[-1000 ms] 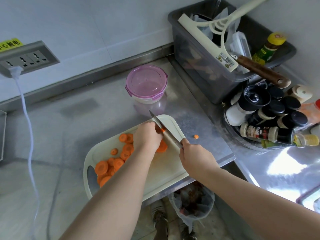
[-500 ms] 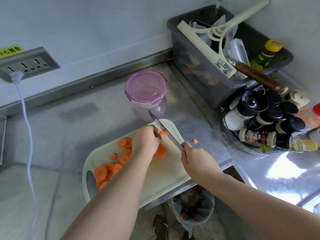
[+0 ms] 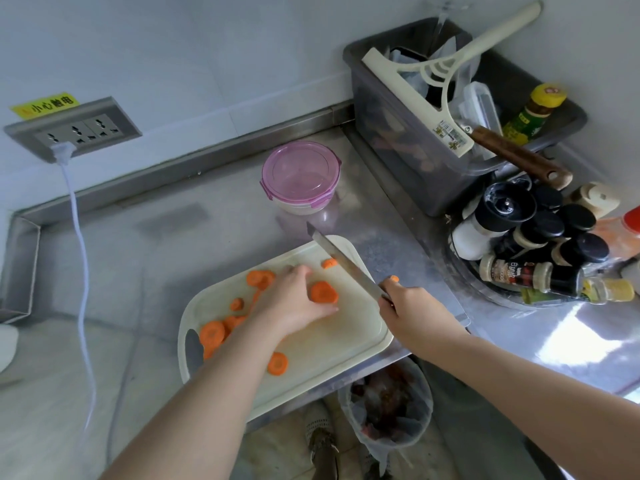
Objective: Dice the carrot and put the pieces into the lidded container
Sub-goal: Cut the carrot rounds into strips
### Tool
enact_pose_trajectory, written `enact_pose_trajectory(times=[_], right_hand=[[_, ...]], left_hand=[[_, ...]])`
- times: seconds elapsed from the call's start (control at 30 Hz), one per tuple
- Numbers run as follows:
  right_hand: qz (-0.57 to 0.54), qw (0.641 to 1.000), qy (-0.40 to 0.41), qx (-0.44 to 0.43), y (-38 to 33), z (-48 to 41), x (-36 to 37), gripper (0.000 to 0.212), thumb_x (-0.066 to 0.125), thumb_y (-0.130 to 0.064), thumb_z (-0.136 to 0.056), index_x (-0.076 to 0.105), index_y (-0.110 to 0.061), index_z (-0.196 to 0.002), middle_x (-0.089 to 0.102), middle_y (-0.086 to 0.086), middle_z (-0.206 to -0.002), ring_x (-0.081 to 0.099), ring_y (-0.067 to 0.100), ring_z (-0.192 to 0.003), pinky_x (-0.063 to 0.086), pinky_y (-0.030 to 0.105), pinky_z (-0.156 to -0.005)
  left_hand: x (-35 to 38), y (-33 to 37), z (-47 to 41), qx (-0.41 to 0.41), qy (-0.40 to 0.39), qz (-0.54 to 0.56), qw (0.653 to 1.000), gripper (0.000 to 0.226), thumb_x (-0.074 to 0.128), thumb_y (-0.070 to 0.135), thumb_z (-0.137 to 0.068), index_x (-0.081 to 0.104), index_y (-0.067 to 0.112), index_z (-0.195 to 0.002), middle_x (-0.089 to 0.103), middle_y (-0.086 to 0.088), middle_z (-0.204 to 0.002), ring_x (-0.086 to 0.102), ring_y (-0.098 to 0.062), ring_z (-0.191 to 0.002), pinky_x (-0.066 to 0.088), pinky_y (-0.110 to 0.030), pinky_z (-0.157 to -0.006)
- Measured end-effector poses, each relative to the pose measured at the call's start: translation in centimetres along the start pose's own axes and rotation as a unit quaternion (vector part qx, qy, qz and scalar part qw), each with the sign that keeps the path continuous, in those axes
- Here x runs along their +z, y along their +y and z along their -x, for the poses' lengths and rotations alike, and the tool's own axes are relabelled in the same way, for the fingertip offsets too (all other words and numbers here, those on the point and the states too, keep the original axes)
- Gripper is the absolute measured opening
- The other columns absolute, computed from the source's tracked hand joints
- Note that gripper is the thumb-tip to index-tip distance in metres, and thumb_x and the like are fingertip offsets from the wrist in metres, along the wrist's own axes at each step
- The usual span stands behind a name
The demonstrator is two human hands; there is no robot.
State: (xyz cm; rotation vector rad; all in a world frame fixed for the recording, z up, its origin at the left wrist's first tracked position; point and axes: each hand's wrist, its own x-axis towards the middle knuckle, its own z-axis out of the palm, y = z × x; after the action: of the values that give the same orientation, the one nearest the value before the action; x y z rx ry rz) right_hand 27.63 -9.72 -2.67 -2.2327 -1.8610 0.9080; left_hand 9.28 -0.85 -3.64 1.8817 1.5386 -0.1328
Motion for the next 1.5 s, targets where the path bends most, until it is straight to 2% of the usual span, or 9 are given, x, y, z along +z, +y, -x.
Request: enact_pose_trajectory(times=[0.13,0.3,0.47,0.6,0.8,0.93,1.13,1.4,1.5], right_hand=[[0.017,0.999,-0.046,-0.021,-0.4,0.3,0.6,0.012,0.032,-0.024,-0.101,0.039,-0.02,-0.092,0.045,-0.002,-0.063,0.041,0.016,-0.051,0.029,0.027,-0.045],[0.04,0.998,-0.045,-0.004,-0.4,-0.2,1.7,0.022,0.031,-0.025,-0.101,0.049,-0.014,-0.107,0.047,-0.002,-0.065,0.05,0.021,-0.059,0.035,0.029,-0.048],[0.035,0.998,-0.049,-0.015,-1.0,0.0,2.5,0.011,0.03,-0.023,-0.102,0.038,-0.018,-0.095,0.039,-0.003,-0.063,0.039,0.013,-0.051,0.025,0.025,-0.044],[0.029,0.998,-0.048,-0.017,-1.1,0.1,3.3,0.015,0.031,-0.023,-0.102,0.044,-0.017,-0.102,0.042,-0.004,-0.065,0.044,0.014,-0.054,0.028,0.024,-0.045],[0.007,0.998,-0.059,-0.013,-0.2,1.0,3.7,0.013,0.032,-0.022,-0.101,0.045,-0.017,-0.102,0.045,-0.005,-0.066,0.049,0.014,-0.055,0.035,0.025,-0.049],[0.006,0.998,-0.059,-0.009,-0.3,1.1,3.8,0.017,0.032,-0.023,-0.102,0.047,-0.017,-0.107,0.048,-0.004,-0.069,0.054,0.017,-0.059,0.04,0.028,-0.051],[0.045,0.997,-0.06,-0.001,-1.0,1.3,3.5,0.021,0.03,-0.026,-0.102,0.048,-0.017,-0.11,0.056,0.002,-0.08,0.061,0.024,-0.072,0.052,0.036,-0.06],[0.046,0.999,-0.012,-0.014,-1.7,1.3,1.8,0.028,0.027,-0.026,-0.103,0.051,-0.013,-0.11,0.046,-0.003,-0.065,0.048,0.019,-0.058,0.034,0.029,-0.048],[0.085,0.996,-0.032,-0.02,-2.6,1.8,2.0,0.028,0.029,-0.025,-0.103,0.049,-0.016,-0.12,0.053,0.0,-0.074,0.058,0.02,-0.066,0.051,0.035,-0.057]], left_hand=[[1.8,1.3,1.0,-0.021,0.028,-0.065,0.997,0.073,0.074,0.042,-0.077,0.036,0.013,-0.132,0.042,-0.006,-0.132,0.049,-0.026,-0.121,0.043,-0.034,-0.094],[3.3,1.7,1.1,-0.052,0.1,-0.015,0.994,0.06,0.069,0.027,-0.081,0.038,0.01,-0.13,0.046,-0.009,-0.13,0.052,-0.028,-0.116,0.043,-0.033,-0.087],[4.2,1.5,1.2,-0.068,0.148,0.026,0.986,0.05,0.065,0.021,-0.084,0.042,0.012,-0.128,0.052,-0.009,-0.125,0.055,-0.028,-0.112,0.044,-0.033,-0.082],[4.5,1.1,1.7,-0.064,0.175,0.027,0.982,0.049,0.064,0.022,-0.085,0.044,0.012,-0.128,0.053,-0.009,-0.122,0.055,-0.026,-0.11,0.042,-0.029,-0.079],[4.9,0.7,1.9,-0.061,0.151,0.12,0.979,0.031,0.066,0.026,-0.081,0.061,0.012,-0.108,0.063,-0.006,-0.108,0.057,-0.024,-0.105,0.039,-0.024,-0.078],[4.4,0.3,2.1,-0.088,0.144,0.181,0.969,0.029,0.056,0.023,-0.093,0.063,0.011,-0.119,0.065,-0.003,-0.119,0.057,-0.019,-0.113,0.034,-0.016,-0.082],[4.7,0.7,1.9,-0.121,0.174,0.208,0.955,0.026,0.059,0.015,-0.091,0.065,0.01,-0.115,0.067,-0.004,-0.115,0.059,-0.02,-0.112,0.036,-0.018,-0.085],[4.3,0.9,1.8,-0.146,0.16,0.243,0.946,0.022,0.063,0.017,-0.088,0.068,0.011,-0.109,0.072,-0.005,-0.103,0.064,-0.019,-0.102,0.044,-0.023,-0.085],[4.2,0.8,1.7,-0.149,0.153,0.249,0.945,0.024,0.064,0.017,-0.087,0.068,0.011,-0.111,0.072,-0.007,-0.103,0.065,-0.02,-0.103,0.046,-0.028,-0.091]])
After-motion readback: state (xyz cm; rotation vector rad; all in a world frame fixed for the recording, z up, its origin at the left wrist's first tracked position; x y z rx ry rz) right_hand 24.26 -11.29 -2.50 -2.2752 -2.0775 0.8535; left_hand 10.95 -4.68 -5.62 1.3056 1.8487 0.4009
